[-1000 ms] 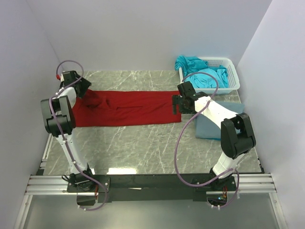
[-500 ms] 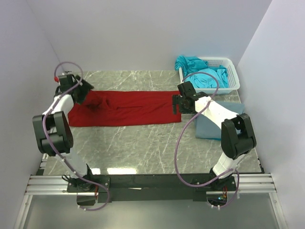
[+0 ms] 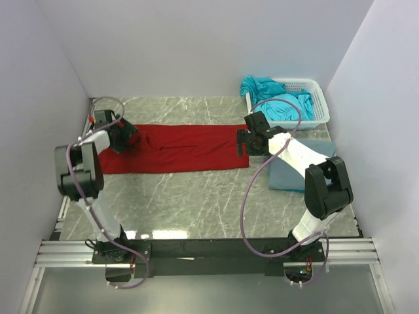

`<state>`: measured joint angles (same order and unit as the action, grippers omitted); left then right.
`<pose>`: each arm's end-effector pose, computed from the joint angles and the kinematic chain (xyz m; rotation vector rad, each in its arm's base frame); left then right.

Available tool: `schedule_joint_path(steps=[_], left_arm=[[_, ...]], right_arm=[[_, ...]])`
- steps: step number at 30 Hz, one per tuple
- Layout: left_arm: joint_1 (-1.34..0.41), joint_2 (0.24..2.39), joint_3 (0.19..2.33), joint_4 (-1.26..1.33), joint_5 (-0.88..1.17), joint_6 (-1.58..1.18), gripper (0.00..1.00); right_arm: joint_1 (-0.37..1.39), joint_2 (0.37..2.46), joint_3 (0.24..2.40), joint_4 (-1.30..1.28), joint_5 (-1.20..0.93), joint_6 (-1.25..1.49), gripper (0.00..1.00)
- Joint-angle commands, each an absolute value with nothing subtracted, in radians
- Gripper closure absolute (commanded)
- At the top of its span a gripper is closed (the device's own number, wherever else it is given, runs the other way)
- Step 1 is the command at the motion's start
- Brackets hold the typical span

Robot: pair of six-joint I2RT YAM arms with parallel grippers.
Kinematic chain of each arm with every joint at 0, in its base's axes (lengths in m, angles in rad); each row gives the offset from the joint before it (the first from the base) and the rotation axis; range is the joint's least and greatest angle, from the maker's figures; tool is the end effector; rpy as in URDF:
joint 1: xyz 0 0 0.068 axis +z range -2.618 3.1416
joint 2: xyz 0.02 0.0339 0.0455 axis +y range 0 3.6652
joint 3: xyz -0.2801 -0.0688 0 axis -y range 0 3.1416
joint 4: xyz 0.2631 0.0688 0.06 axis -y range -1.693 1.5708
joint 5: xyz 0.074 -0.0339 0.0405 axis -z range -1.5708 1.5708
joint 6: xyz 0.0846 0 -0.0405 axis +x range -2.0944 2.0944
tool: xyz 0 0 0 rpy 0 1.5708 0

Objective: Fold and stack the t-shirts
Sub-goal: Fold the tshirt

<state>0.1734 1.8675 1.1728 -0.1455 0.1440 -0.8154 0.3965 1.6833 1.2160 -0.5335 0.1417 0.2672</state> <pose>0.4431 0.0653 0.1416 -1.1041 2.1907 -0.4638 0.3722 0.1429 0.1941 -0.1122 2.5553 0.0725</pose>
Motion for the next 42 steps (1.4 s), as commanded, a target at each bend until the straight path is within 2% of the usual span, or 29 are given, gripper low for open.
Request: schedule_joint_path(steps=[1,5,10,22,28,34,39,42], left_arm=[[0.178,1.995,1.4,-0.081,0.143,-0.781,0.1],[0.178,2.083,1.546,-0.1,0.123,-0.764,0.1],[0.179,2.164,1.702,-0.245,0.087,-0.73,0.1],[0.178,1.976,1.559,-0.313,-0.046,-0.732,0.1],[0.178,1.847,1.413,-0.327,-0.032,-0.747,0.09],[0.166,1.747,1.187,-0.129,0.103,-0.83,0.09],[0.114,1.876,1.291,-0.155,0.143,-0.793,0.1],[0.104,1.953,1.342,-0.141,0.193,-0.792,0.12]], right_arm=[[0.397,1.66,1.215,-0.515,0.153,0.261,0.09],[0.397,1.674,1.227,-0.523,0.17,0.259,0.09],[0.397,1.687,1.238,-0.529,0.187,0.258,0.09],[0.397,1.718,1.292,-0.482,0.089,0.255,0.09],[0.397,1.85,1.455,-0.446,0.005,0.226,0.08],[0.396,2.107,1.75,-0.517,0.003,0.173,0.08],[0.388,2.308,1.983,-0.601,-0.018,0.147,0.08],[0.387,2.384,2.051,-0.664,-0.028,0.156,0.08]])
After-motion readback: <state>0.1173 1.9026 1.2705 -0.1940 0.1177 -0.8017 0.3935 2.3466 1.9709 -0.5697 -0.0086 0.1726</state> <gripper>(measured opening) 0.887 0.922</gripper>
